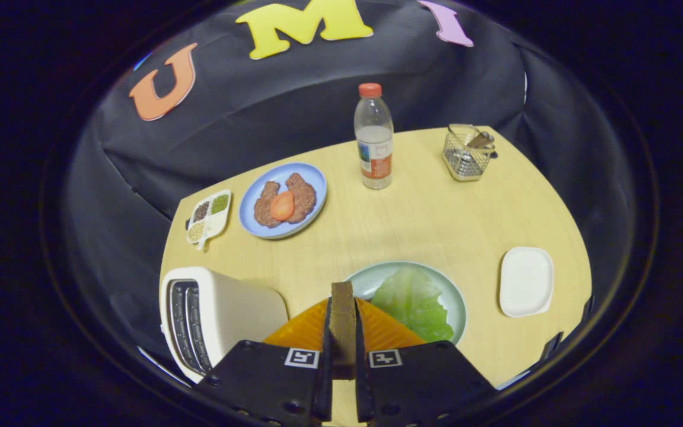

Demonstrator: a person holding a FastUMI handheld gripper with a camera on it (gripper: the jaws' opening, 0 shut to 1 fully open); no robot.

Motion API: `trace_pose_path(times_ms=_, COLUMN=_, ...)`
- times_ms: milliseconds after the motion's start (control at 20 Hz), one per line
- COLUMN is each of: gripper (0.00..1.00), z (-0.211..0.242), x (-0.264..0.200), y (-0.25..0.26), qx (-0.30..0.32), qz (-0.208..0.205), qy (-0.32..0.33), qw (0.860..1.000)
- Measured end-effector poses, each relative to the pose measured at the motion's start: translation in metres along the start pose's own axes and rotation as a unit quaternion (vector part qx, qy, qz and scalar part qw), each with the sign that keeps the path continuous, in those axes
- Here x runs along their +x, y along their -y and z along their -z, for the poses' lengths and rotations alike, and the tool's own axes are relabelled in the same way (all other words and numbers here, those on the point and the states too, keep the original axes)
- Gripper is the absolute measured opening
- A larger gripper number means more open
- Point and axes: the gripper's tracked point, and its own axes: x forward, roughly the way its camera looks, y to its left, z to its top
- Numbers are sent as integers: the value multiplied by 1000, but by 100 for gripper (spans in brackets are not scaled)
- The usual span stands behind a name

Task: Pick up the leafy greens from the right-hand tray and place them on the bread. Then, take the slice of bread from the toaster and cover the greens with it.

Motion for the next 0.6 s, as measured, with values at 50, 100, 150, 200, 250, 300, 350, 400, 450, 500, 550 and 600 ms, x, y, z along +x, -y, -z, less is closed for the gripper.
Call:
trace_pose_path(times_ms=50, gripper=16, z=4, x=9, y=4, qx=5, qz=1, qy=-9, qw=1000)
trace_pose_path(times_ms=100, gripper=16, z=7, x=13, y=5, qx=10, qz=-5, qy=-14, qw=1000)
trace_pose_path(times_ms=150, gripper=16, z=0, x=11, y=8, qx=14, qz=-11, qy=-6, qw=1000)
trace_pose_path(times_ms=200, gripper=16, z=-3, x=13, y=13, qx=8, qz=-11, qy=-1, qw=1000)
trace_pose_path(times_ms=250, gripper=16, z=-1, x=14, y=18, qx=-3, qz=-6, qy=-3, qw=1000)
trace_pose_path(times_ms=300, gripper=18, z=5, x=17, y=19, qx=-14, qz=-4, qy=-14, qw=1000)
trace_pose_path(times_ms=350, gripper=20, z=12, x=17, y=22, qx=-21, qz=-5, qy=-25, qw=999)
trace_pose_path(times_ms=400, gripper=20, z=16, x=20, y=27, qx=-28, qz=-3, qy=-33, qw=999)
trace_pose_path(times_ms=450, gripper=20, z=17, x=22, y=31, qx=-33, qz=1, qy=-36, qw=999)
trace_pose_path(times_ms=500, gripper=20, z=17, x=23, y=36, qx=-40, qz=5, qy=-38, qw=998)
trace_pose_path(times_ms=550, gripper=30, z=19, x=26, y=40, qx=-50, qz=9, qy=-40, qw=998)
trace_pose_path(times_ms=600, gripper=30, z=19, x=29, y=45, qx=-59, qz=14, qy=-42, qw=997)
